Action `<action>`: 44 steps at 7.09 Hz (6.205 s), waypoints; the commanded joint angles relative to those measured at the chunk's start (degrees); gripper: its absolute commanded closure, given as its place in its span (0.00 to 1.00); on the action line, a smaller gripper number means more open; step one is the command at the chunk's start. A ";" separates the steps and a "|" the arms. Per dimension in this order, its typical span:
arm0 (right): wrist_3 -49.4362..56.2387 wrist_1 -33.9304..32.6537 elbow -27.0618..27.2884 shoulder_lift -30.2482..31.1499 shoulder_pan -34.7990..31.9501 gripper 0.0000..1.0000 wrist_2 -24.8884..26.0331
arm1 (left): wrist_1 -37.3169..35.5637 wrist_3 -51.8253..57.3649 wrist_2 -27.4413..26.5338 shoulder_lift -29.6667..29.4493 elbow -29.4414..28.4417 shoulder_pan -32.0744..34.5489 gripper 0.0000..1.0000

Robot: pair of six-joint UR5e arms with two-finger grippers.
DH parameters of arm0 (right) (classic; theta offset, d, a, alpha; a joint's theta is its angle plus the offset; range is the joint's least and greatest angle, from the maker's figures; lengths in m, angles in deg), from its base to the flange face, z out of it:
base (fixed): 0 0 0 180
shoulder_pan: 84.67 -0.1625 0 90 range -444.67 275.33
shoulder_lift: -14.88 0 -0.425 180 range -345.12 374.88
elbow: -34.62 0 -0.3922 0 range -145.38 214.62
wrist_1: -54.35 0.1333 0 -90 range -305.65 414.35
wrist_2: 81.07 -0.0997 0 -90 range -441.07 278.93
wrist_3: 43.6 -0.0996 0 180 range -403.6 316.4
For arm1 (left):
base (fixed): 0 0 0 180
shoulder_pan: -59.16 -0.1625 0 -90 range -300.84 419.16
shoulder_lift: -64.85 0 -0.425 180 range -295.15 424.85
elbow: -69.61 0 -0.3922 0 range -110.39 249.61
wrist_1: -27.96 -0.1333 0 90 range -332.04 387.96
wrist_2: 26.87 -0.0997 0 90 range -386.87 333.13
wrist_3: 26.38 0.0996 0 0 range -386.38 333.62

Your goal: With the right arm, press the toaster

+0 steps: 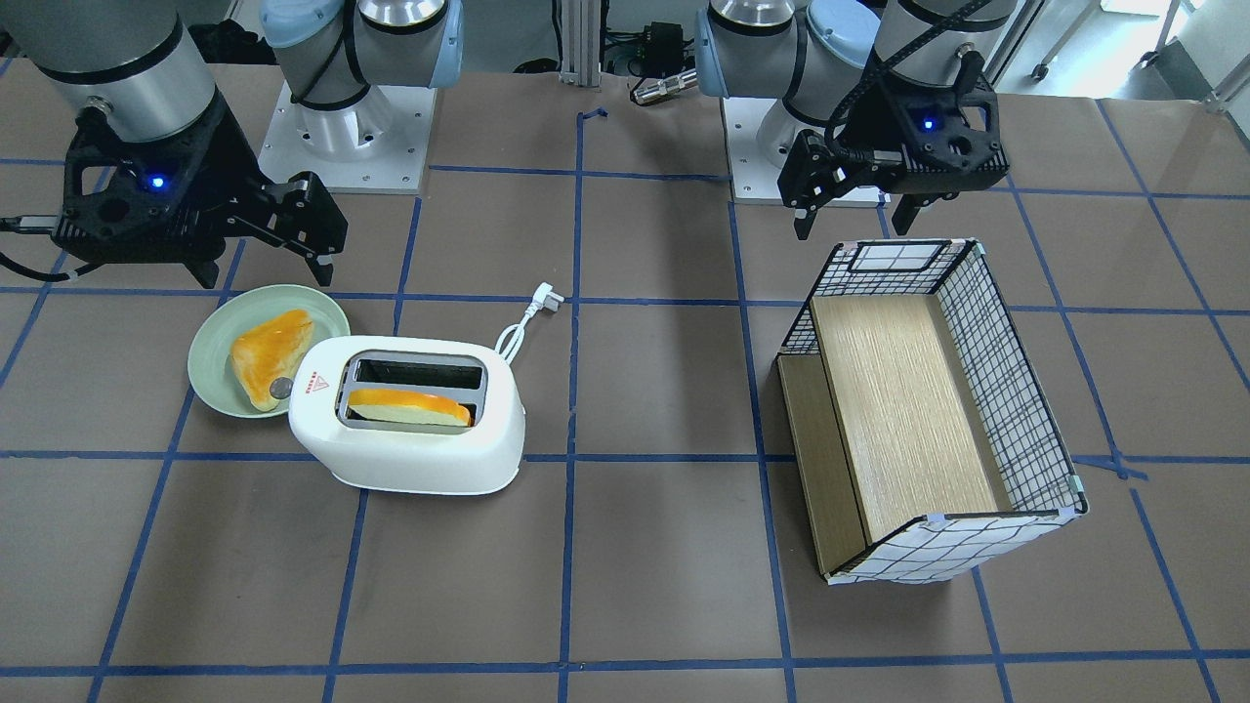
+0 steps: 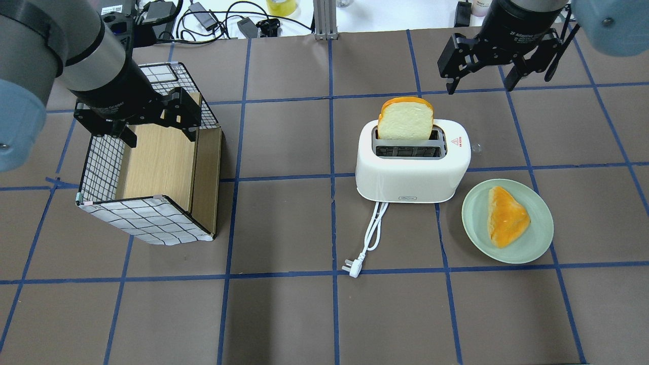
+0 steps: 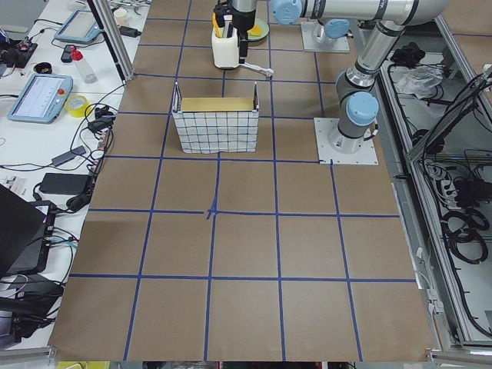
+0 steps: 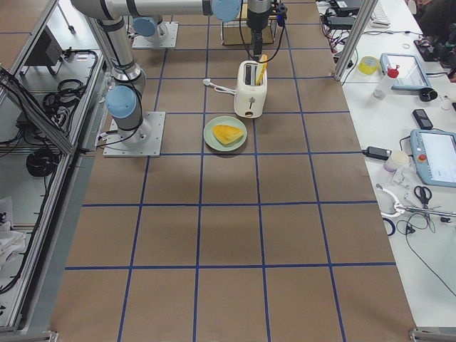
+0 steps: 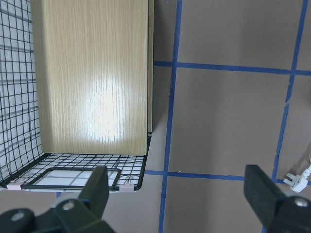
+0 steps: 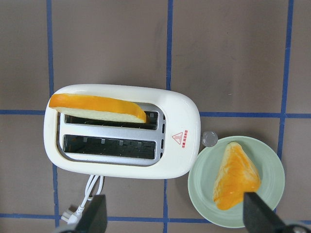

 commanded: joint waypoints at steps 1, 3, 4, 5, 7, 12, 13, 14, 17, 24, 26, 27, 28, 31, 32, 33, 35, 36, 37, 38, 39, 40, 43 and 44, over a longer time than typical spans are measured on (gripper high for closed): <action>0.08 0.00 0.09 0.00 0.00 0.00 0.00 | 0.00 0.00 0.00 -0.05 0.00 0.00 0.00; 0.08 -0.08 0.09 0.00 0.00 0.00 0.00 | 0.00 0.00 0.00 0.04 0.00 0.00 0.00; 0.08 -0.08 0.09 0.00 0.00 0.00 0.00 | 0.00 0.00 0.00 0.04 0.00 0.00 0.00; 0.08 0.00 0.09 0.00 0.00 0.00 0.00 | 0.00 0.00 0.00 0.04 0.00 0.00 0.00; 0.08 -0.08 0.09 0.00 0.00 0.00 -0.09 | 0.00 0.00 0.00 0.04 0.00 0.00 0.00; 0.08 -0.08 0.09 -0.09 0.00 0.00 0.00 | 0.00 0.00 0.00 0.04 0.00 0.00 0.00; 0.35 -0.17 0.09 -0.17 0.09 0.00 0.00 | 0.00 0.00 0.00 0.04 0.00 0.00 0.00; 4.79 -0.52 0.09 -0.35 1.13 0.00 -0.08 | 0.00 0.00 0.00 0.04 0.00 0.00 0.00; 12.80 -0.17 0.70 -0.35 7.02 0.00 -0.70 | 0.00 0.00 0.00 0.04 0.00 0.00 0.00; 21.27 0.18 8.43 -2.63 18.89 0.34 -16.26 | 0.00 0.00 0.00 0.04 0.00 0.00 0.00; 21.61 0.62 8.88 -3.59 19.94 0.71 -18.70 | 0.00 0.00 0.00 -0.05 0.00 0.00 0.00; 21.70 1.66 9.05 -4.21 21.52 0.87 -19.59 | 0.00 0.00 0.00 0.04 0.00 0.00 0.00; 21.97 2.11 10.45 -4.22 22.49 0.98 -21.60 | 0.00 0.00 0.00 0.04 0.00 0.00 0.00; 22.40 1.59 15.02 -4.75 22.67 1.00 -28.45 | 0.00 0.00 0.00 0.04 0.00 0.00 0.00; 23.97 1.41 15.47 -4.83 22.67 1.00 -28.39 | 0.00 0.00 0.00 0.04 0.00 0.00 0.00; 24.95 1.15 15.47 -5.97 22.85 1.00 -28.39 | 0.00 0.00 0.00 0.04 0.00 0.00 0.00; 24.52 -4.27 15.29 -6.94 23.11 1.00 -28.56 | 0.00 0.00 0.00 0.04 0.00 0.00 0.00; 24.34 -4.74 15.47 -7.55 23.11 1.00 -28.74 | 0.00 0.00 0.00 0.04 0.00 0.00 0.00; 24.34 -6.22 15.47 -8.34 23.11 1.00 -28.91 | 0.00 0.00 0.00 0.04 0.00 0.00 0.00; 24.34 -6.58 15.64 -9.48 23.11 1.00 -29.96 | 0.00 0.00 0.00 0.04 0.00 0.00 0.00; 24.52 -6.50 16.34 -10.01 23.11 1.00 -31.27 | 0.00 0.00 0.00 -0.05 0.00 0.00 0.00; 24.69 -6.41 17.05 -9.93 23.11 1.00 -31.63 | 0.00 0.00 0.00 0.04 0.00 0.00 0.00; 25.13 -6.50 17.14 -9.93 23.11 1.00 -33.84 | 0.00 0.00 0.00 0.04 0.00 0.00 0.00; 25.22 -6.50 17.40 -10.11 23.11 1.00 -33.75 | 0.00 0.00 0.08 -0.05 0.00 0.00 0.00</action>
